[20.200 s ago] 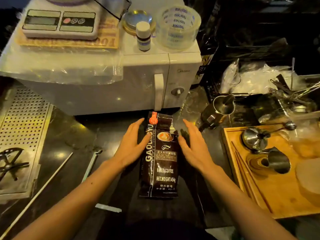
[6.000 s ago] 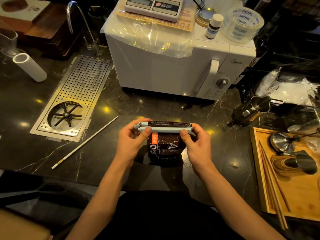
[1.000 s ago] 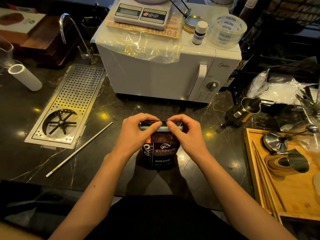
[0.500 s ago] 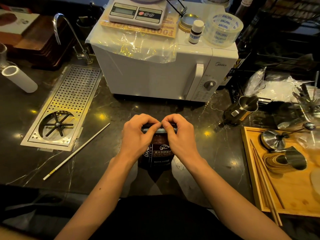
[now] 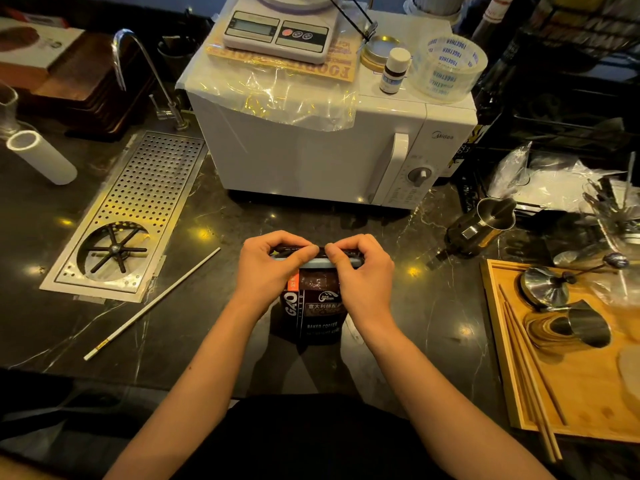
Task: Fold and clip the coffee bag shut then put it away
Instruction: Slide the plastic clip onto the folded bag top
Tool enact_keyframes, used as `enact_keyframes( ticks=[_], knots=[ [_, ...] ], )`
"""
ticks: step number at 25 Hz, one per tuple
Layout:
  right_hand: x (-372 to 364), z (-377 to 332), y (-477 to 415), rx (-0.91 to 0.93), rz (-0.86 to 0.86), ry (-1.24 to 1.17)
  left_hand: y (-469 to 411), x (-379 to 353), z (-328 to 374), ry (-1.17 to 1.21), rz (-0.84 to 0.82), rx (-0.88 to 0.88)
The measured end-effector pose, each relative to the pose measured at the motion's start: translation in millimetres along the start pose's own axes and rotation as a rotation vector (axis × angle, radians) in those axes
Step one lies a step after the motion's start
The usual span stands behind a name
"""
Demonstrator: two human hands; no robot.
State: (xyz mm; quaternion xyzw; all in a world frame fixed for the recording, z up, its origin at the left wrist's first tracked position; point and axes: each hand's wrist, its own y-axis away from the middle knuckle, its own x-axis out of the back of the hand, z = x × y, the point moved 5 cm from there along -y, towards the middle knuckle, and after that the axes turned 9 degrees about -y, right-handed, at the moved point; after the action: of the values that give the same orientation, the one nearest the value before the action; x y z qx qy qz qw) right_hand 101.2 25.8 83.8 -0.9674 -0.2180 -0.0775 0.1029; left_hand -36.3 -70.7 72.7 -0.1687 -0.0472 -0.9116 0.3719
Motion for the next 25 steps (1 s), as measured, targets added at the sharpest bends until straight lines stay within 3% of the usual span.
enact_keyframes(
  ticks=[8,13,18,25],
  knots=[
    [0.7,3.7,-2.8,-0.048,-0.069,-0.065,-4.4,0.0,-7.4,-0.024,-0.056,0.015],
    [0.5,7.9,-4.1,-0.051,0.0,-0.035,0.2,-1.0,-10.6,0.073,0.026,0.075],
    [6.6,19.6,1.0,-0.135,0.123,-0.181,0.5,-3.1,-13.5,0.124,0.058,0.081],
    [12.0,25.8,-6.5,-0.168,-0.049,-0.187,2.7,-5.4,-18.6,0.128,0.037,0.109]
  ],
)
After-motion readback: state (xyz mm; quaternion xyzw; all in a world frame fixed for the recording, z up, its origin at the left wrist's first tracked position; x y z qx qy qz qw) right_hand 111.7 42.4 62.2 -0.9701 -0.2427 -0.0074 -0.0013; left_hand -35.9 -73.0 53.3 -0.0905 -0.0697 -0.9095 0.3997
